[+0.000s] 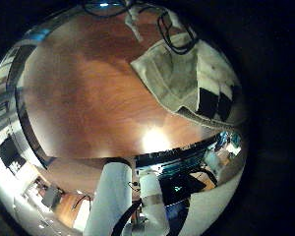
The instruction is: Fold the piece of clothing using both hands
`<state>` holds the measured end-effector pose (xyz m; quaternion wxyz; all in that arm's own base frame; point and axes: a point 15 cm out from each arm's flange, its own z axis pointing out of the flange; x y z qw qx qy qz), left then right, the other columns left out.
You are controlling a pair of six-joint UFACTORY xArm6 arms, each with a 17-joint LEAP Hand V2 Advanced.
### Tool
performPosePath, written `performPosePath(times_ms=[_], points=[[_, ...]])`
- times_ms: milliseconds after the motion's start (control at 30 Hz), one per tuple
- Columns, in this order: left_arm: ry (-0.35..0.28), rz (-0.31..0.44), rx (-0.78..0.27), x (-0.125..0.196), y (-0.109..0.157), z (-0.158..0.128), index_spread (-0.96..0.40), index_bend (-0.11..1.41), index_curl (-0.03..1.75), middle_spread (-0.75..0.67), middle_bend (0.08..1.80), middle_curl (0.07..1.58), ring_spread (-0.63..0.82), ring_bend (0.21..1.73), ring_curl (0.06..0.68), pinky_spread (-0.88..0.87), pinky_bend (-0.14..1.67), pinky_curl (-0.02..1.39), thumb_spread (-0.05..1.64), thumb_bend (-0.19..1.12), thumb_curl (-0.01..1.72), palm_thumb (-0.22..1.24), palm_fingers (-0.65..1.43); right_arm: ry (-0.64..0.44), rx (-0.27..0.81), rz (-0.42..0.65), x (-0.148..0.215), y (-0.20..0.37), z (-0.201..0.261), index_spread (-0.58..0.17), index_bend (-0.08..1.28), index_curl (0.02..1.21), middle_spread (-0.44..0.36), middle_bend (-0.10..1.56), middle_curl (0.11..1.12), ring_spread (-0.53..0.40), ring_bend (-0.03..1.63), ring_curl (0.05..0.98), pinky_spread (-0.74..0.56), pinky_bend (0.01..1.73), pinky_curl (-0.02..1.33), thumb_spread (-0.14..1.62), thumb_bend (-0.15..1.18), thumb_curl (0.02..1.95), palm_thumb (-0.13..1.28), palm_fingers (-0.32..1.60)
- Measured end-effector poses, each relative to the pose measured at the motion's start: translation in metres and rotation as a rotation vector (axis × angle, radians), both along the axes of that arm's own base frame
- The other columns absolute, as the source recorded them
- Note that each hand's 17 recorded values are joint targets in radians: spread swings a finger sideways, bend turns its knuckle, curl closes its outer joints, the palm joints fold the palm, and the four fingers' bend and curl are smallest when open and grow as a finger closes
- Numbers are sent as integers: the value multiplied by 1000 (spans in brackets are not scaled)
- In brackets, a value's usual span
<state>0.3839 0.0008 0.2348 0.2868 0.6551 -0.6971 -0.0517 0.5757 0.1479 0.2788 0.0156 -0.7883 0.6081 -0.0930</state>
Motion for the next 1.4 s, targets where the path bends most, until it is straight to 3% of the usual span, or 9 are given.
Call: performPosePath(times_ms=[133, 233, 367, 400, 467, 767, 900, 1033, 1400], points=[[49, 51, 12, 0, 15, -18, -564, 453, 1356, -547, 771, 1053, -428, 1105, 522, -656, 560, 882, 1314, -14, 464, 511, 587, 11, -4, -2, 23, 5, -20, -279, 1036, 839, -137, 1320, 766, -212, 1388, 723, -201, 1188, 1022, 1184, -41, 708, 853, 1073], [86, 68, 40, -3, 28, -31, -528, 338, 1282, -481, 624, 1015, -374, 1077, 518, -614, 573, 908, 1318, -16, 451, 485, 358, 48, -14, -16, 29, -1, -48, -301, 890, 812, -136, 1238, 729, -216, 1361, 693, -242, 1140, 967, 1230, -47, 653, 710, 996], [115, 86, 72, -2, 45, -46, -432, 184, 1168, -312, 375, 924, -263, 1052, 504, -517, 598, 935, 1326, -9, 441, 479, 133, 49, -13, -36, 33, -14, -51, -344, 558, 749, -171, 1025, 667, -253, 1332, 654, -379, 1148, 887, 1292, -29, 568, 592, 594], [116, 93, 73, 0, 47, -47, -394, 148, 1131, -262, 333, 897, -228, 1040, 500, -487, 605, 939, 1328, -9, 439, 478, 97, 49, -12, -42, 34, -18, -51, -357, 518, 730, -178, 945, 644, -249, 1280, 641, -345, 1086, 882, 1306, -30, 547, 569, 337], [108, 109, 76, 4, 53, -48, -336, 122, 1074, -188, 286, 855, -174, 1026, 487, -441, 603, 938, 1329, -9, 436, 478, 56, 49, -12, -48, 35, -24, -51, -380, 507, 706, -175, 892, 619, -234, 1235, 627, -288, 1010, 876, 1327, -34, 515, 525, 207], [-6, 146, 171, 46, 83, -30, -49, 142, 761, 198, 172, 627, 147, 860, 390, -30, 439, 839, 1339, -8, 425, 482, -56, -32, 5, -109, 35, -75, 13, -432, 500, 595, -226, 722, 516, -189, 1098, 499, 29, 735, 732, 1436, -5, 347, 381, 201], [-54, 155, 171, 52, 86, -14, 3, 153, 664, 258, 171, 557, 213, 822, 361, 103, 404, 776, 1341, -9, 422, 483, -28, 82, -33, -37, 0, -86, -2, -434, 519, 583, -208, 686, 490, -133, 946, 455, 193, 592, 669, 1462, -2, 313, 401, 67], [-73, 132, 146, 54, 71, -7, 26, 164, 595, 280, 173, 502, 244, 800, 340, 187, 384, 719, 1345, -9, 416, 478, -5, 232, -67, 32, -34, -98, -18, -407, 404, 518, -196, 568, 435, -54, 780, 381, 290, 560, 595, 1444, -14, 285, 387, -51], [-53, 2, 108, 41, 18, -2, 41, 172, 480, 299, 179, 408, 304, 747, 299, 302, 355, 600, 1357, -2, 409, 488, 29, 511, -140, 154, -102, -120, -83, -409, 145, 362, -120, 277, 336, 120, 454, 256, 358, 424, 448, 1124, -58, 244, 163, -63]])
